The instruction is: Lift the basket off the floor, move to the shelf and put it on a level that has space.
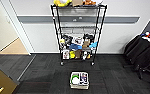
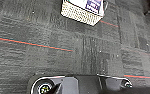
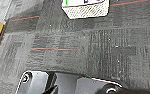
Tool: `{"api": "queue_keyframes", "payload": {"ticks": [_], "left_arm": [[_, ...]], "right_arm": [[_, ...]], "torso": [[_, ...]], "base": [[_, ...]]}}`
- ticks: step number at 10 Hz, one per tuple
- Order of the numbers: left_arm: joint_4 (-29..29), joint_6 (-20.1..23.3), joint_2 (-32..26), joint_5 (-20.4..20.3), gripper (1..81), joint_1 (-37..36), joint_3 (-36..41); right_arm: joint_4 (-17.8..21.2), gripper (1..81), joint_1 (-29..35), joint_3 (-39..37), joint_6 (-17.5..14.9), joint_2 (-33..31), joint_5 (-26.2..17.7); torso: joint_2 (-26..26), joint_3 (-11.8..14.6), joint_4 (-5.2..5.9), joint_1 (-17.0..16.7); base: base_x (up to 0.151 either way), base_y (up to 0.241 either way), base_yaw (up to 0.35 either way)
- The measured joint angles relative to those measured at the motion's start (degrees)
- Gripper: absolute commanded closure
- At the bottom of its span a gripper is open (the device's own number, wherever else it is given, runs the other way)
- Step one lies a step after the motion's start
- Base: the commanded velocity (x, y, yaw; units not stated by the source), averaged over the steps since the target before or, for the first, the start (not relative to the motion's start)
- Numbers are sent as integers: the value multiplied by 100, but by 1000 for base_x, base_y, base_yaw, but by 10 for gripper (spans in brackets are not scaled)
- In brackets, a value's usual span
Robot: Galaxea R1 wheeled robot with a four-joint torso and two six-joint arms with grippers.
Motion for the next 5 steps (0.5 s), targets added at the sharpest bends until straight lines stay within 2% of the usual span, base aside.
{"api": "queue_keyframes", "payload": {"ticks": [5], "left_arm": [[-9,0,-1,21,10,33,0]], "right_arm": [[0,10,-28,-2,1,-2,-13]], "torso": [[0,0,0,0]], "base": [[88,0,0]]}}
